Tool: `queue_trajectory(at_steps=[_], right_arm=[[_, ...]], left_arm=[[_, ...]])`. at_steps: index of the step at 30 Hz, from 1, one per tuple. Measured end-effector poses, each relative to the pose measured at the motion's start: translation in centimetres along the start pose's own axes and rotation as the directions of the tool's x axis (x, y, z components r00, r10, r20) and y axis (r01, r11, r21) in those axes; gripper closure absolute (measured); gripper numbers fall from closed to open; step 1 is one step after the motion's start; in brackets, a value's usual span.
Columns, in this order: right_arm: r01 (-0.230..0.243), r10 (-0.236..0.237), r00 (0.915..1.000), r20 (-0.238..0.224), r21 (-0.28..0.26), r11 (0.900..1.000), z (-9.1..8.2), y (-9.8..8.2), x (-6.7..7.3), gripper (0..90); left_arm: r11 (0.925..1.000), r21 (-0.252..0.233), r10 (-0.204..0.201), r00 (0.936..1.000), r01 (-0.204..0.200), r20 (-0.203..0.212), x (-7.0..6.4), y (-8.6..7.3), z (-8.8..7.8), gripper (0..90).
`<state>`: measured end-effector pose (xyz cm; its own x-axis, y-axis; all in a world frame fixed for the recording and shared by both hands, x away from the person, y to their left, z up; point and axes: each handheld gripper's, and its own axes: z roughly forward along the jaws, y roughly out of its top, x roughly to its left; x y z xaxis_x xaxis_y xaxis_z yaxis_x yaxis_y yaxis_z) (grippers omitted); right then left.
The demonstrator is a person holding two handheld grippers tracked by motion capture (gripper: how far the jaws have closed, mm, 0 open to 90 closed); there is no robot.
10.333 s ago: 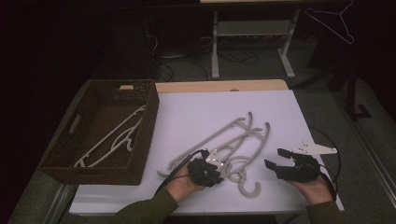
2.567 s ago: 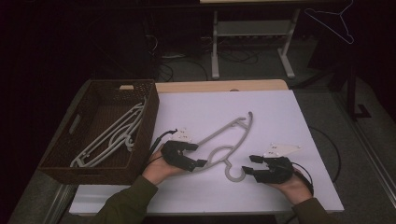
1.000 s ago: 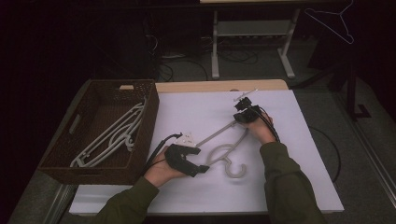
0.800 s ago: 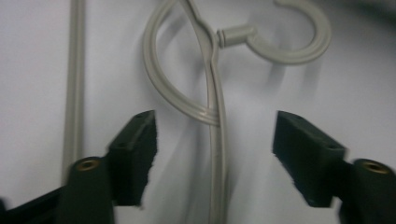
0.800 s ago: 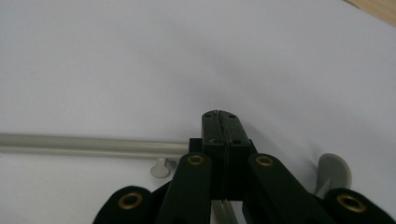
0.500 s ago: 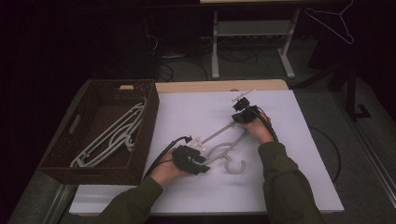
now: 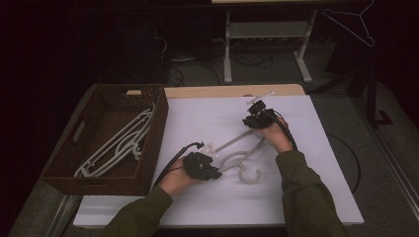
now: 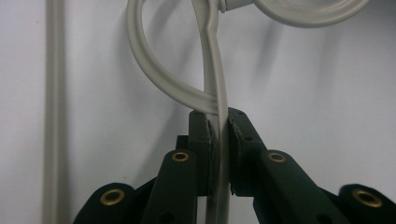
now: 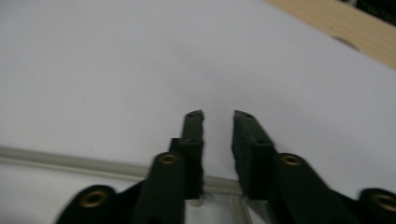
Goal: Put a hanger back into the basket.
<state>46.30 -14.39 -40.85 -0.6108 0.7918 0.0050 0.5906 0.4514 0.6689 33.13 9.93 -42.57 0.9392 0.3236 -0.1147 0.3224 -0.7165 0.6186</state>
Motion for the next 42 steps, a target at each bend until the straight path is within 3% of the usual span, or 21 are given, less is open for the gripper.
queue_trajectory(at_steps=[1, 4, 9, 15, 20, 23, 27, 29, 36, 42], right_arm=[[-0.001, 0.001, 0.9999, -0.014, -0.016, 1.000, -0.6, 0.1, -0.1, 68.2], [-0.028, 0.025, 0.9986, -0.045, -0.055, 0.998, -2.6, -0.1, -0.2, 53.5], [-0.034, 0.029, 0.9986, -0.045, -0.114, 0.993, -5.1, -0.7, 0.1, 34.4], [-0.023, 0.015, 0.9987, -0.048, -0.181, 0.983, -8.8, -2.0, 0.8, 23.1], [-0.050, 0.033, 0.9973, -0.065, -0.273, 0.961, -12.2, -4.0, 1.1, 19.0], [-0.044, 0.027, 0.9977, -0.062, -0.292, 0.955, -13.4, -5.4, 1.1, 17.3], [-0.046, 0.032, 0.9983, -0.048, -0.323, 0.945, -14.4, -7.8, 1.3, 14.8], [-0.047, 0.028, 0.9976, -0.064, -0.330, 0.943, -14.4, -8.9, 1.4, 13.3], [-0.028, 0.007, 0.9976, -0.069, -0.316, 0.948, -14.4, -11.9, 2.4, 10.7], [-0.030, 0.006, 0.9970, -0.077, -0.310, 0.950, -14.3, -13.4, 3.4, 9.9]], left_arm=[[0.9999, -0.007, -0.015, 0.9999, 0.015, 0.001, -0.1, 0.1, -0.2, 81.5], [0.9998, -0.018, -0.009, 0.9999, 0.008, -0.008, 0.0, 0.3, -0.6, 81.7], [0.9984, -0.055, -0.014, 0.9999, 0.013, -0.004, -0.1, 0.7, -1.4, 81.8], [0.9975, -0.065, -0.028, 0.9996, 0.028, 0.002, -0.2, 1.3, -2.6, 81.8], [0.9961, -0.079, -0.039, 0.9992, 0.039, 0.002, -0.1, 2.2, -4.0, 81.8], [0.9949, -0.085, -0.054, 0.9985, 0.054, 0.001, 0.0, 2.9, -4.9, 81.8], [0.9941, -0.091, -0.060, 0.9982, 0.059, -0.009, 0.1, 4.0, -6.6, 81.8], [0.9930, -0.101, -0.064, 0.9978, 0.062, -0.019, 0.2, 4.5, -7.6, 81.8], [0.9899, -0.121, -0.080, 0.9960, 0.075, -0.039, 0.6, 5.8, -10.8, 81.8], [0.9878, -0.131, -0.092, 0.9942, 0.084, -0.056, 1.3, 6.1, -13.9, 81.9]])
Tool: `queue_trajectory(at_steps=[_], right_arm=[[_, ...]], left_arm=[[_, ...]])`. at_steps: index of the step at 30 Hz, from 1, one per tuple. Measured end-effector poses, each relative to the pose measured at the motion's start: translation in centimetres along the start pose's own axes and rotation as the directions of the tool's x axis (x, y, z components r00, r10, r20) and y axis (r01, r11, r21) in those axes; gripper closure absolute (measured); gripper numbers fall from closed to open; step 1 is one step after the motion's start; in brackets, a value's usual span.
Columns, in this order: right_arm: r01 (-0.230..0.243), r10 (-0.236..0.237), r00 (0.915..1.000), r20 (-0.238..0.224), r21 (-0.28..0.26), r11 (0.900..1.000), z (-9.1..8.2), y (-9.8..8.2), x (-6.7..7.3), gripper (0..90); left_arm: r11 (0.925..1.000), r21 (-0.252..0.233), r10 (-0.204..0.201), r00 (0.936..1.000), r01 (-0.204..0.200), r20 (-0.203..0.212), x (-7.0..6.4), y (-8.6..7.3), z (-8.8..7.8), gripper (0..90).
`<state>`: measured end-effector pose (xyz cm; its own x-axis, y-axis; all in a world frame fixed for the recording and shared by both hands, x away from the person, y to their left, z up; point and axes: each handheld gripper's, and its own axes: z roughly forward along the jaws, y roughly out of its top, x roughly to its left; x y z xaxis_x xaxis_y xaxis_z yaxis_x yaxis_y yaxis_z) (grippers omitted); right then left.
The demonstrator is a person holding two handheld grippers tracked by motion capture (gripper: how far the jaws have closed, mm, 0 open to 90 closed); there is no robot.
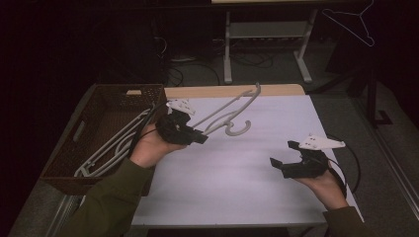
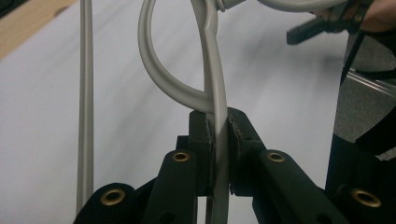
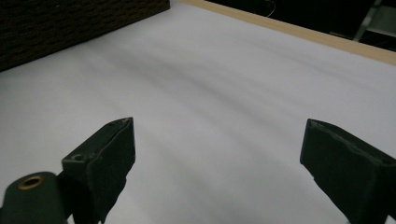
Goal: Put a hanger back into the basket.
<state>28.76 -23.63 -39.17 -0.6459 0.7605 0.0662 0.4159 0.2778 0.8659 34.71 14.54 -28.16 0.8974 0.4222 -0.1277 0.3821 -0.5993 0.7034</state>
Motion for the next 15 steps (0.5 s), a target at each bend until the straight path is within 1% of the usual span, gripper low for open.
queue_trajectory(at_steps=[3, 6, 10, 12, 15], right_arm=[[0.006, -0.006, 1.0000, -0.002, 0.002, 1.000, -0.1, -0.5, 0.3, 9.9], [0.000, 0.000, 1.0000, -0.005, 0.010, 1.000, -0.1, -0.8, 0.4, 10.0], [-0.006, 0.006, 1.0000, -0.002, 0.009, 1.000, -0.1, -1.1, 0.3, 9.9], [-0.008, 0.008, 1.0000, 0.000, 0.009, 1.000, -0.1, -1.2, 0.3, 9.9], [-0.011, 0.011, 0.9999, 0.002, 0.013, 1.000, 0.0, -1.2, 0.3, 9.9]], left_arm=[[0.9998, -0.011, -0.016, 0.9999, 0.015, -0.005, 0.7, 0.0, -1.7, 81.9], [0.9992, -0.022, -0.033, 0.9994, 0.032, -0.012, 1.4, -0.2, -3.1, 81.9], [0.9984, -0.032, -0.047, 0.9984, 0.046, -0.030, 2.5, -1.0, -5.0, 81.9], [0.9972, -0.043, -0.063, 0.9974, 0.061, -0.037, 3.1, -1.6, -6.0, 81.9], [0.9965, -0.045, -0.072, 0.9959, 0.070, -0.053, 3.7, -2.6, -7.3, 81.9]])
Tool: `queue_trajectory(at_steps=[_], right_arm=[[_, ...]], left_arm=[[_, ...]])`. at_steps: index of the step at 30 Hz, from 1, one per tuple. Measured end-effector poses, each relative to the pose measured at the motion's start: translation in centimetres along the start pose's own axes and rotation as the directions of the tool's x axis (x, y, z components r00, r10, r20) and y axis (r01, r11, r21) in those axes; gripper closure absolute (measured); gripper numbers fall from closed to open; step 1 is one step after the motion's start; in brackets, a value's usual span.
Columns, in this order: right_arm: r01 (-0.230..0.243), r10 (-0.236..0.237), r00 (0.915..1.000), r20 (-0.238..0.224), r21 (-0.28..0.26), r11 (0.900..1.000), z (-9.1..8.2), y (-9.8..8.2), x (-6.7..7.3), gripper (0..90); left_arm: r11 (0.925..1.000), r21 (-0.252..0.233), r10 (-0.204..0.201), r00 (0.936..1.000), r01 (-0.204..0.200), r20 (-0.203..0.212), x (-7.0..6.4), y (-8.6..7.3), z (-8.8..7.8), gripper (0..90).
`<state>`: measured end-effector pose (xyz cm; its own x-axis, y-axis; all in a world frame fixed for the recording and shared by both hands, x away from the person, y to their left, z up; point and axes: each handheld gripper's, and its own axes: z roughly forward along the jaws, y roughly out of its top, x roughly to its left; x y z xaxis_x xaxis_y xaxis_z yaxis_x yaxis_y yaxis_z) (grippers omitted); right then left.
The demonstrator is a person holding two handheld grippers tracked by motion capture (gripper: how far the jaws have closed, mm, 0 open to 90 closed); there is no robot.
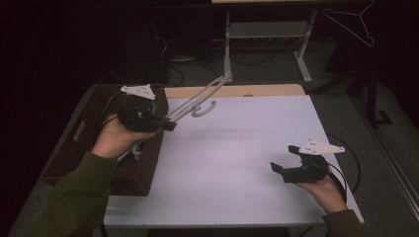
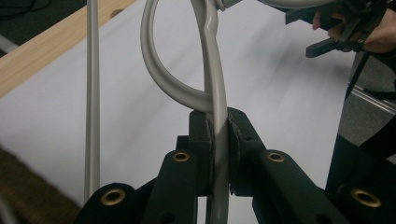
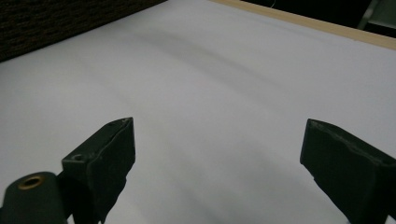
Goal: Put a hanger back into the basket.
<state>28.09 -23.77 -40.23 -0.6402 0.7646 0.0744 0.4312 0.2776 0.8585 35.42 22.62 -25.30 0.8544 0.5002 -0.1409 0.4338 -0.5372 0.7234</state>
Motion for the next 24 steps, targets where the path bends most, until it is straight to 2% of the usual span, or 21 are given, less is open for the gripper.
queue_trajectory(at_steps=[7, 12, 16, 19, 24], right_arm=[[0.005, -0.005, 1.0000, 0.007, 0.012, 1.000, 0.2, -0.2, -0.2, 9.9], [0.011, -0.011, 0.9999, 0.005, 0.013, 1.000, 0.2, -0.2, -0.2, 9.8], [0.011, -0.011, 0.9999, 0.008, 0.015, 1.000, 0.3, -0.2, -0.2, 9.8], [0.010, -0.010, 0.9999, 0.013, 0.017, 1.000, 0.3, -0.2, -0.3, 9.8], [0.009, -0.009, 0.9998, 0.017, 0.017, 1.000, 0.3, -0.2, -0.4, 9.8]], left_arm=[[0.9995, 0.000, -0.033, 0.9984, 0.033, -0.045, 1.8, -2.6, -3.0, 81.9], [0.9982, 0.016, -0.057, 0.9942, 0.059, -0.091, 3.2, -4.6, -4.8, 81.9], [0.9962, 0.019, -0.082, 0.9899, 0.085, -0.116, 4.3, -6.3, -6.1, 82.0], [0.9944, 0.029, -0.096, 0.9846, 0.101, -0.146, 5.1, -7.5, -7.0, 81.9], [0.9908, 0.017, -0.130, 0.9761, 0.135, -0.175, 6.4, -9.5, -8.5, 82.0]])
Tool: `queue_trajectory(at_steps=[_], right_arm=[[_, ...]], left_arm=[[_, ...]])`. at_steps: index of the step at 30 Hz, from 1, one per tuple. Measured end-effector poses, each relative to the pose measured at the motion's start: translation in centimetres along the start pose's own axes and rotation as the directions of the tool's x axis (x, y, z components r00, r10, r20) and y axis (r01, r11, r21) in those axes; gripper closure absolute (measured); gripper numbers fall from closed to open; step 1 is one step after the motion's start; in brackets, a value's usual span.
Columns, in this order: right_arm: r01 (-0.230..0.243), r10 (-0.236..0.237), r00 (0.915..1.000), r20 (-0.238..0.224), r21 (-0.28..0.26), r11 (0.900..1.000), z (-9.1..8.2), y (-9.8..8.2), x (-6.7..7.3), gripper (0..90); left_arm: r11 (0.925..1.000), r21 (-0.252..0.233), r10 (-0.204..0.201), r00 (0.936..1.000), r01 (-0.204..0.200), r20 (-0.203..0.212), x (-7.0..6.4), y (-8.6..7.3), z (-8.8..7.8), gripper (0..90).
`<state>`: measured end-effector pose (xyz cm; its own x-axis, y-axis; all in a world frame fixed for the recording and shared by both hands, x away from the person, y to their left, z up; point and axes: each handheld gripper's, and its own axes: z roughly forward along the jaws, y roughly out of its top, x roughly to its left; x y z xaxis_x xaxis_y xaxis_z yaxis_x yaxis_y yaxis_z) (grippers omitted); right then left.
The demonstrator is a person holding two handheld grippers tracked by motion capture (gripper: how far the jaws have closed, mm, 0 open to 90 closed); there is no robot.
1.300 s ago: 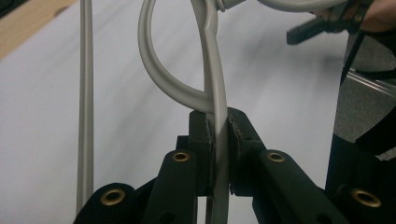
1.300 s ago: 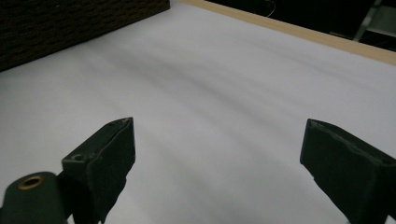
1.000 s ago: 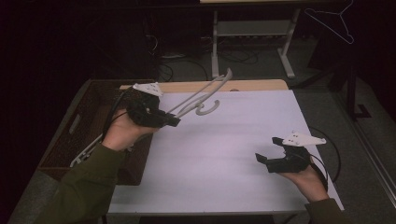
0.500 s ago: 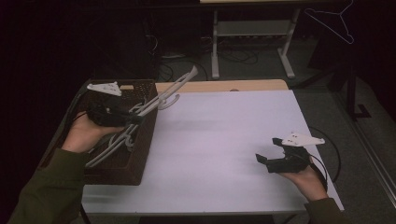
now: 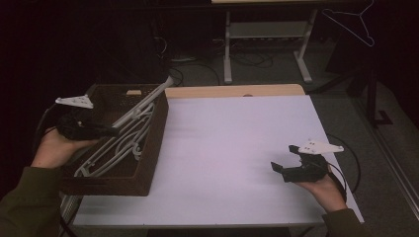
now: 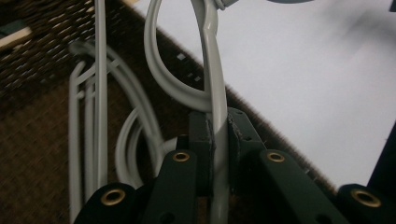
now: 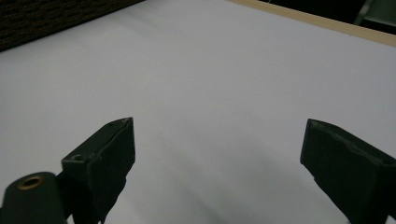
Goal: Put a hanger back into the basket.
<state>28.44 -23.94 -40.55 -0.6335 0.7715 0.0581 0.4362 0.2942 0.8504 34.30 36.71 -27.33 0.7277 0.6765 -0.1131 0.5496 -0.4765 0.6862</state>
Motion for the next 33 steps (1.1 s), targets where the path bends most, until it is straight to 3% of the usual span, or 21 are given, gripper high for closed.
queue_trajectory(at_steps=[5, 9, 13, 18, 21, 25, 31, 33], right_arm=[[-0.004, 0.004, 1.0000, 0.002, 0.004, 1.000, 0.1, 0.0, -0.1, 9.8], [-0.009, 0.009, 0.9999, 0.005, 0.006, 1.000, 0.2, 0.0, 0.0, 9.9], [-0.009, 0.009, 0.9999, 0.005, 0.007, 1.000, 0.2, 0.0, 0.0, 9.9], [-0.008, 0.008, 0.9999, 0.008, 0.007, 1.000, 0.2, 0.0, -0.2, 9.9], [-0.014, 0.014, 0.9999, 0.009, 0.012, 1.000, 0.3, 0.0, -0.2, 10.0], [-0.008, 0.007, 0.9999, 0.009, 0.008, 1.000, 0.2, 0.0, -0.2, 10.1], [-0.013, 0.013, 0.9999, 0.010, 0.010, 1.000, 0.1, 0.0, -0.2, 10.1], [-0.015, 0.014, 0.9998, 0.011, 0.009, 1.000, 0.1, 0.0, -0.2, 10.1]], left_arm=[[0.9996, 0.001, -0.027, 0.9994, 0.027, -0.024, 1.3, -1.8, -0.9, 82.0], [0.9991, 0.013, -0.040, 0.9986, 0.040, -0.035, 2.0, -3.1, -0.7, 82.0], [0.9991, 0.031, -0.029, 0.9992, 0.030, -0.028, 2.7, -4.0, -0.4, 82.0], [0.9967, 0.076, -0.024, 0.9983, 0.028, -0.053, 3.3, -4.9, 0.4, 82.0], [0.9963, 0.079, -0.031, 0.9987, 0.034, -0.039, 3.6, -5.3, 1.0, 81.9], [0.9916, 0.128, -0.011, 0.9991, 0.016, -0.042, 3.7, -5.5, 2.4, 81.7], [0.9869, 0.158, -0.034, 0.9994, 0.032, 0.008, 4.3, -6.5, 3.6, 80.6], [0.9873, 0.157, -0.026, 0.9996, 0.026, -0.008, 4.1, -6.5, 3.8, 74.9]])
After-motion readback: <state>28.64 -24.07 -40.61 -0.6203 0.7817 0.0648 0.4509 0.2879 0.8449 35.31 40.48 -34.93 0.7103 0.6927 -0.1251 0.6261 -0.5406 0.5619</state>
